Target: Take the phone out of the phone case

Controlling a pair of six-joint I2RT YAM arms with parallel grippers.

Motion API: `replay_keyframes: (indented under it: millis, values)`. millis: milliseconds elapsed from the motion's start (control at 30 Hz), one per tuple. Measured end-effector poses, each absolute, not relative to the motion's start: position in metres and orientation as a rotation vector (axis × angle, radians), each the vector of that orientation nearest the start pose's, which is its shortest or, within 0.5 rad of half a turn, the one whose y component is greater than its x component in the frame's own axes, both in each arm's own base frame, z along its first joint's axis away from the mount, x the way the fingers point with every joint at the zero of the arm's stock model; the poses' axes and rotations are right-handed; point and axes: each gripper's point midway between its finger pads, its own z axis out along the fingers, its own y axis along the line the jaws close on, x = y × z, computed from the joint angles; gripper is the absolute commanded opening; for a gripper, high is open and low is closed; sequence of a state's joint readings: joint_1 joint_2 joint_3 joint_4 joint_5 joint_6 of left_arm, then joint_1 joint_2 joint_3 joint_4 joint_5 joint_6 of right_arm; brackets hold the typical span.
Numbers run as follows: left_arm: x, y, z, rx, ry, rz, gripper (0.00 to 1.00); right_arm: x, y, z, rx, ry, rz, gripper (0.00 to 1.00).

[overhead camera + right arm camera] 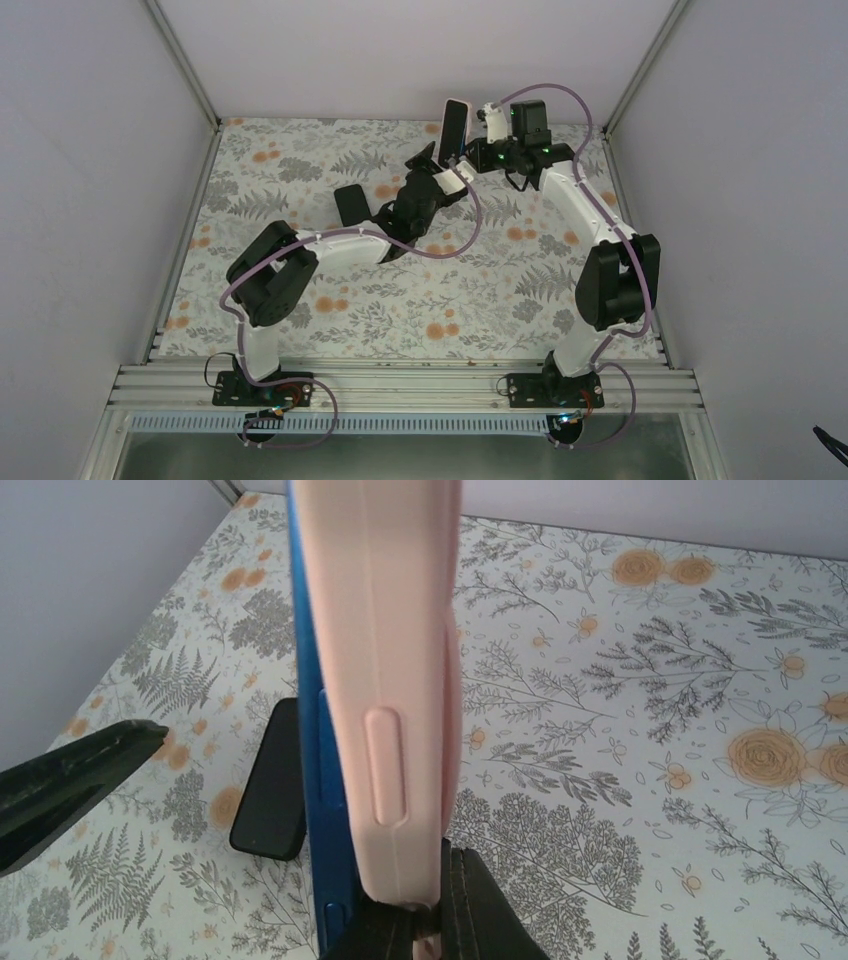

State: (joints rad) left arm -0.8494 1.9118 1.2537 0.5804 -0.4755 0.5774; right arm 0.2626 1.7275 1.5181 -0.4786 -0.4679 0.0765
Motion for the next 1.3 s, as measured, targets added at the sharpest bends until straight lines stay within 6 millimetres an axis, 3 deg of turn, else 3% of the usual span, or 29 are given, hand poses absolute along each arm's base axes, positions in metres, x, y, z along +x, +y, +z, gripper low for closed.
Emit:
replay_keyframes:
  millis: [367,633,800,1033,1167,1300]
  values:
    - [0.439,-0.373,0.250,0.702,1.293,0.366,0.71,0.457,0.209,0.247,-0.453,2.170,0.743,0.03]
    - [0.441,-0.365,0.256,0.683,1.161,0.536,0.64,0.457,0.217,0.249,-0.448,2.134,0.797,0.03]
    - [0.442,-0.364,0.258,0.683,1.137,0.571,0.52,0.456,0.220,0.253,-0.447,2.107,0.826,0.03]
    - [0.444,-0.372,0.275,0.657,1.087,0.560,0.20,0.455,0.219,0.279,-0.436,2.026,0.832,0.03]
    - [0.445,-0.372,0.280,0.638,1.083,0.547,0.03,0.456,0.218,0.283,-0.418,2.017,0.833,0.03]
    - [0.446,-0.371,0.283,0.611,1.090,0.524,0.02,0.457,0.216,0.281,-0.377,2.032,0.842,0.03]
